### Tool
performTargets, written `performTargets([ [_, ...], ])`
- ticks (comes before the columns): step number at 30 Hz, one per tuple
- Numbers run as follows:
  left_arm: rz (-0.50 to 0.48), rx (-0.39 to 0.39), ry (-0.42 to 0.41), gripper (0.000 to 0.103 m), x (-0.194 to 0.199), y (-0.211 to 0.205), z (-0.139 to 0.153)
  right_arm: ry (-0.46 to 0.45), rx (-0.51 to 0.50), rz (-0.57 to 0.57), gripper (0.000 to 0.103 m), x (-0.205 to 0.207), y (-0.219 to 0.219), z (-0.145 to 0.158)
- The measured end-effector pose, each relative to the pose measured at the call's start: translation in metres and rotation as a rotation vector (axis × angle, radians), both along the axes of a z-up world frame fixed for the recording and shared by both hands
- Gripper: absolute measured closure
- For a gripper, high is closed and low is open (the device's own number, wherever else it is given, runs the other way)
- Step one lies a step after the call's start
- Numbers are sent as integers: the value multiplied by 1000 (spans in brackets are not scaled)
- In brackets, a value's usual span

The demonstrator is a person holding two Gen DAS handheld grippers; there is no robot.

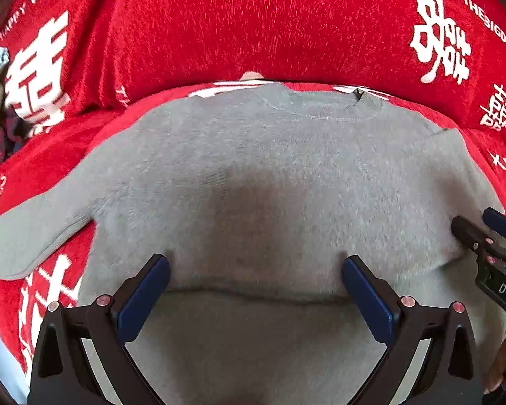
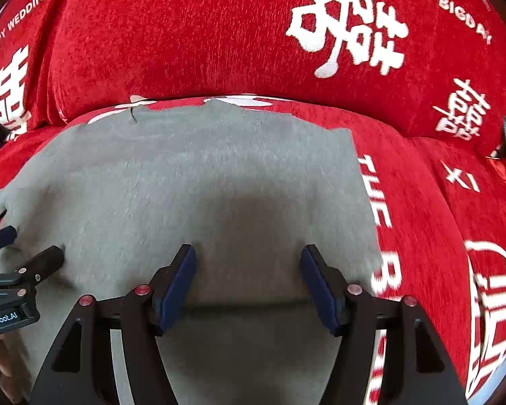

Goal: Fold small clothes

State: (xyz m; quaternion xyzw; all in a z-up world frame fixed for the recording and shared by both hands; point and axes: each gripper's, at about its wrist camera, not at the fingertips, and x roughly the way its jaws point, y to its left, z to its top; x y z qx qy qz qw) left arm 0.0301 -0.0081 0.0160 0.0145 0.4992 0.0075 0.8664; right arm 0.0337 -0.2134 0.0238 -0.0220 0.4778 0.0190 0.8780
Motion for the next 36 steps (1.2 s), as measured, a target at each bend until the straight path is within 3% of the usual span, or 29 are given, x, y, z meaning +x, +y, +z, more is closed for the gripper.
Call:
performTargets([
  [4,12,-52,15,0,-14,10,3,-7,19,-5,33,-15,6,9],
  [9,94,-38,-28,0,-25,40,18,-51,63,60,33,-10,40,27],
  [12,195,-74,-29,0,-28,77,21,-37,71,101,33,-2,65,25],
  [16,334,-79,-26,0,-37,131,21,56,110,135,33,9,90,2],
  [19,483,-3,-47,0,-46,178,23,9,44,163,33,0,107,5],
  [21,569,15,-71,0,-54,209,23,-12,63,193,33,-5,114,11],
  [29,966,-183,-18,0,-72,356,-18,-16,31,242,33,-8,139,16],
  [31,1020,-142,-62,0,-68,368,-17,-16,19,252,33,-8,144,16],
  [36,1123,-79,0,0,-35,390,-24,-4,-18,271,33,-9,153,17],
])
